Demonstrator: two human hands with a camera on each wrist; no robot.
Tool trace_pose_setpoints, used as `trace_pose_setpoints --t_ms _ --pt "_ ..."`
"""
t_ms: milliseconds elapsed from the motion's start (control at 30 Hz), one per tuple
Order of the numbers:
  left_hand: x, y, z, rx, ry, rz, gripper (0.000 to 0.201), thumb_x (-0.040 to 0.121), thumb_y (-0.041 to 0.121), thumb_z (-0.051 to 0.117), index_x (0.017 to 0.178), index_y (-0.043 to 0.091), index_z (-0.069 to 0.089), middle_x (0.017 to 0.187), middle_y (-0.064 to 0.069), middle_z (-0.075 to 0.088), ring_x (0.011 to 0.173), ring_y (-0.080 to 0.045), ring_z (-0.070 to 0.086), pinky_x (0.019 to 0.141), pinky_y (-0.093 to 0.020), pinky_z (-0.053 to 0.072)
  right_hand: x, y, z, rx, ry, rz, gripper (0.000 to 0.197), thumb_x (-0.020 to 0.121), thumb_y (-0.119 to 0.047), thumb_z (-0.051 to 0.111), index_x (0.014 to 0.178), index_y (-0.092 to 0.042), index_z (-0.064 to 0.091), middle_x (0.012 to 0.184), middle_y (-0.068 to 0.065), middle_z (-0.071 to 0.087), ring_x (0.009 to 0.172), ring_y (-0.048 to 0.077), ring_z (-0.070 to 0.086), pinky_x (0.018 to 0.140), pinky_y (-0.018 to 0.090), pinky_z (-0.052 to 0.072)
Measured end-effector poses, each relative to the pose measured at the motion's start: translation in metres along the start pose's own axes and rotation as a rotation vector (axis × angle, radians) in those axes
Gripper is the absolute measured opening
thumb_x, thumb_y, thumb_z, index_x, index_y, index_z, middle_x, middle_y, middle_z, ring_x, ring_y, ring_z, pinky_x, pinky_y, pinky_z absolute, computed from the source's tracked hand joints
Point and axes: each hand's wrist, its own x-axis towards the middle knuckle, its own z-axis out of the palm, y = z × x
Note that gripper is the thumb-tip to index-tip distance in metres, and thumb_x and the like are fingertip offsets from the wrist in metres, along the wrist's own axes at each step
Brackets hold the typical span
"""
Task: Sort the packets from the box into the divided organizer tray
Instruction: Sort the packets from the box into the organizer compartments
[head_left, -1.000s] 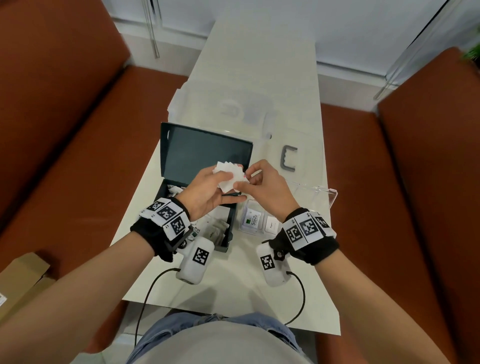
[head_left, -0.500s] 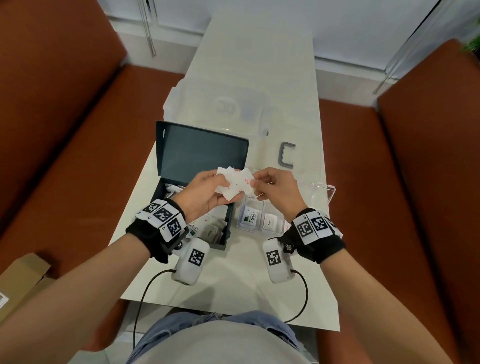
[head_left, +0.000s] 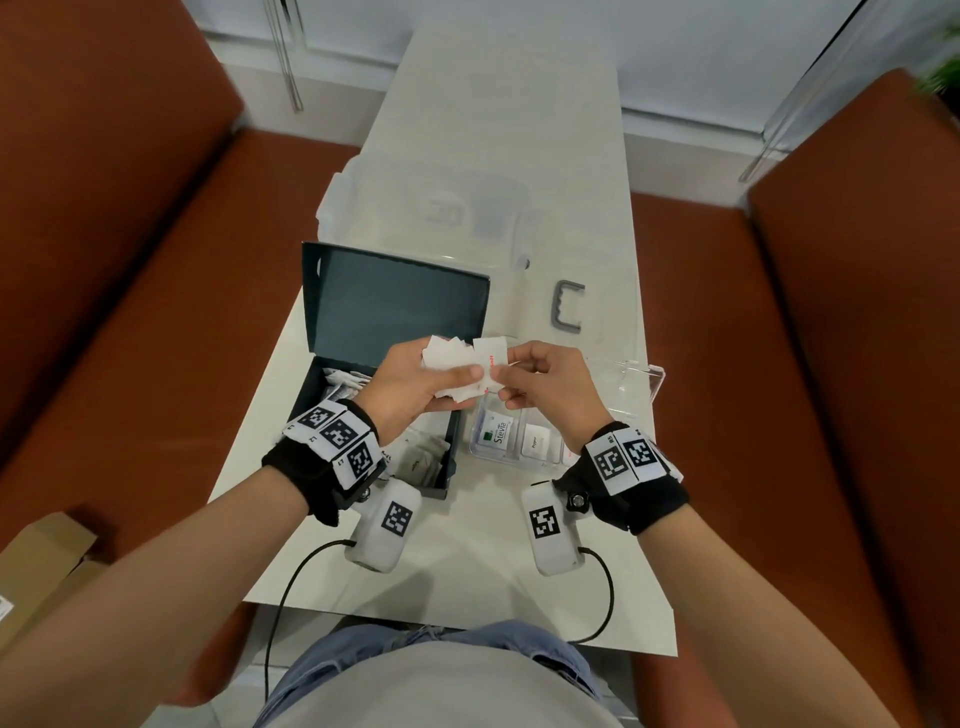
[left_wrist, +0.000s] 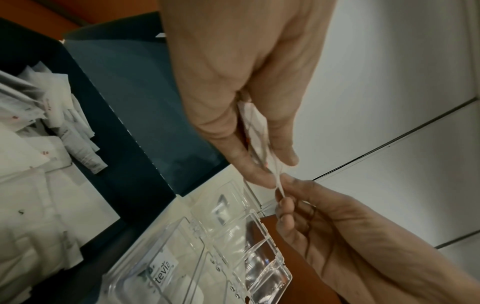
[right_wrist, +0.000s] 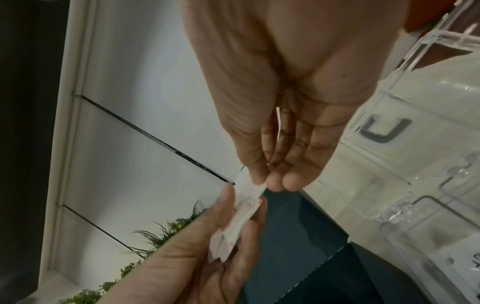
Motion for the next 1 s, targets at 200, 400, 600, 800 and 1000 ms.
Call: trace_pose_setpoints --t_ms 200,400,600,800,1000 --pt "0.005 -0.001 0.002 -0.067 -0.013 -0.055 0.024 0.091 -0.011 0.052 0.108 0.002 0.062 0.119 -0.021 0.063 0.101 -0.029 0.065 0.074 -0.033 0.060 0.005 0.003 -0.007 0.042 0.116 0.013 0.006 0.088 -0.007 0.066 0.092 -0.003 0.067 0.068 0.007 0.064 0.058 0.016 0.062 0.060 0.027 0.055" --pt "0.010 -0.004 0.005 0.004 0.032 0.002 0.025 0.087 -0.006 0.063 0.111 0.001 0.061 0.118 -0.020 0.063 0.093 -0.022 0.069 0.067 -0.027 0.058 0.006 0.004 -0.012 0.065 0.062 0.021 0.014 0.087 -0.006 0.067 0.099 0.002 0.068 0.070 0.010 0.068 0.058 0.016 0.064 0.059 0.024 0.056" --pt "0.014 -0.010 0.016 -0.045 0.012 0.041 0.028 0.086 -0.003 0.066 0.112 0.001 0.060 0.113 -0.018 0.065 0.092 -0.023 0.070 0.072 -0.030 0.059 0.006 0.006 -0.009 0.003 0.092 0.026 0.011 0.081 -0.009 0.075 0.088 -0.007 0.066 0.061 0.008 0.067 0.052 0.018 0.066 0.056 0.028 0.057" --pt "0.017 -0.014 0.022 -0.059 -0.006 0.045 0.021 0.085 -0.002 0.067 0.103 0.007 0.062 0.104 -0.012 0.069 0.085 -0.018 0.073 0.068 -0.026 0.058 0.008 0.005 -0.016 -0.101 0.074 0.019 0.016 0.079 -0.015 0.077 0.089 -0.012 0.064 0.058 0.004 0.065 0.051 0.015 0.064 0.052 0.026 0.054" --pt "0.020 -0.014 0.036 0.016 -0.058 0.015 0.036 0.084 -0.002 0.068 0.118 -0.004 0.057 0.117 -0.020 0.064 0.102 -0.030 0.067 0.076 -0.035 0.060 0.010 0.000 -0.034 -0.176 0.043 -0.009 0.012 0.084 -0.014 0.072 0.094 -0.009 0.068 0.077 0.008 0.069 0.065 0.016 0.066 0.060 0.026 0.054"
